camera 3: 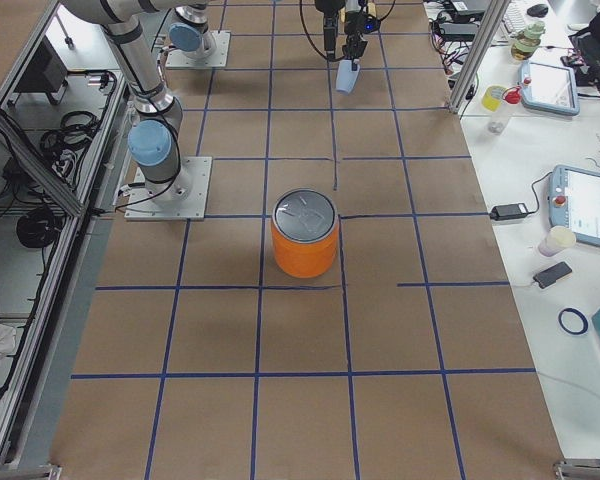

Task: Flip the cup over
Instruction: 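Lift the cup with the left gripper and rotate it upright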

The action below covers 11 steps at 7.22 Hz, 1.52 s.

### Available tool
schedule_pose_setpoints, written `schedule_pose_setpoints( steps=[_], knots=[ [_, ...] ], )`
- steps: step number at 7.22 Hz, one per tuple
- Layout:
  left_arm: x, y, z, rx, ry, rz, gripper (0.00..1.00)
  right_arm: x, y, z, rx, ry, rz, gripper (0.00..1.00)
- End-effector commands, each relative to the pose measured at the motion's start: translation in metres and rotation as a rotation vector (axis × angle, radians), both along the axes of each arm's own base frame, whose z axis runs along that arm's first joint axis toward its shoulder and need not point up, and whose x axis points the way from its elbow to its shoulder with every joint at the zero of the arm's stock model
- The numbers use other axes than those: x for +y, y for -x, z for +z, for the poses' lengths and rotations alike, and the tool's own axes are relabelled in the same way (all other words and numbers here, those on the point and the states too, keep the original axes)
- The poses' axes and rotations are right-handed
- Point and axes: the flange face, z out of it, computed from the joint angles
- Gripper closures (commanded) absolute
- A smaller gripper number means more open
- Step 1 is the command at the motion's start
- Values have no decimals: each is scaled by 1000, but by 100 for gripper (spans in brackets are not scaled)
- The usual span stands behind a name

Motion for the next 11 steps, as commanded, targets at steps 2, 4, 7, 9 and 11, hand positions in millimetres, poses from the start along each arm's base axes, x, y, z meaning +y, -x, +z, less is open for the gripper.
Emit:
schedule_pose_setpoints(
  steps=[2, 4, 7, 9, 11],
  knots=[
    [-4, -25, 47, -280, 143, -57, 100, 0, 0, -1, 0, -1, -1, 0],
    [-5, -54, 47, -577, 271, -335, 100, 0, 0, -1, 0, -1, -1, 0],
    [-21, -70, 41, -736, 361, -500, 100, -1, 0, -2, 0, -4, -1, 0],
    [-27, -72, 35, -743, 384, -537, 100, -1, 0, -2, 0, -4, -1, 0],
    [-40, -80, 24, -822, 439, -564, 100, -2, 0, -3, 0, -6, 0, 0]
  ],
)
